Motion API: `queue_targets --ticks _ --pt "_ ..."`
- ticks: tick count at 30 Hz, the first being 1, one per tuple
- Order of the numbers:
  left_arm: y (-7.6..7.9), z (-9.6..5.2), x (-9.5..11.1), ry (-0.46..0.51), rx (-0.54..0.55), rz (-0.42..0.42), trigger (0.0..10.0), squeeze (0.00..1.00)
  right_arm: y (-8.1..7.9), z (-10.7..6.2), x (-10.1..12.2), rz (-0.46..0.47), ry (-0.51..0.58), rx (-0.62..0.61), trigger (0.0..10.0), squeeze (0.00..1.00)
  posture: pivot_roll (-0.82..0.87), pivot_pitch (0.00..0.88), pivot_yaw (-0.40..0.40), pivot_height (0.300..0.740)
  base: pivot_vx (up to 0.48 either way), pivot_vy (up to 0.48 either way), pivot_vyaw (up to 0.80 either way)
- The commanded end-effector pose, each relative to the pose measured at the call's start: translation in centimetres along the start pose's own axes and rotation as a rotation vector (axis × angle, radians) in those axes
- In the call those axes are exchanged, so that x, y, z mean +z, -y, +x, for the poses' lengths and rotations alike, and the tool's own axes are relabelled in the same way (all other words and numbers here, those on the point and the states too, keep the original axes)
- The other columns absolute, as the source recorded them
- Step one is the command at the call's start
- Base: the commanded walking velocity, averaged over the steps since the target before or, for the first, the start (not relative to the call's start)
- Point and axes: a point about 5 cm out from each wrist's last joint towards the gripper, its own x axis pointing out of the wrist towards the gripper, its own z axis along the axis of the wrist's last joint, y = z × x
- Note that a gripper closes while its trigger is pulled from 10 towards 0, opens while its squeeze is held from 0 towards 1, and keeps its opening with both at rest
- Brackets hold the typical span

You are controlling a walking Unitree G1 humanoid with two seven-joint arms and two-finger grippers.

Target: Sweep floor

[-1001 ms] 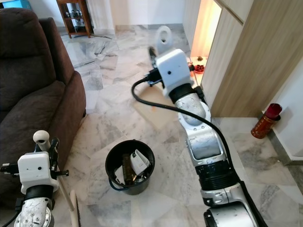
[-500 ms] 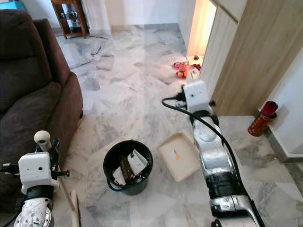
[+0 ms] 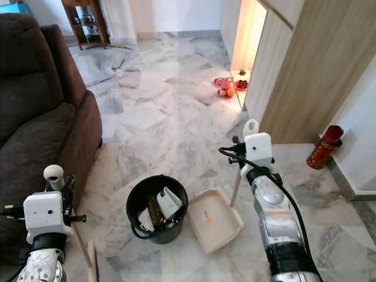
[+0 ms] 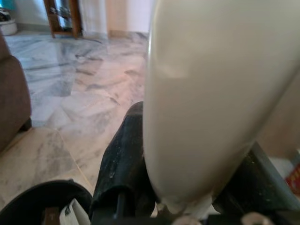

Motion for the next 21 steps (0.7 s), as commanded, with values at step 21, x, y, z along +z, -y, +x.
queue_targets --ticks 21 --pt "-0.1 -0.1 0.9 0.041 -0.041 0.021 10.0 0.0 1.8 -1.1 0.6 -0.05 0.049 -0.255 10.0 0.0 -0.1 0.066 0.06 0.74 0.0 0.0 0.0"
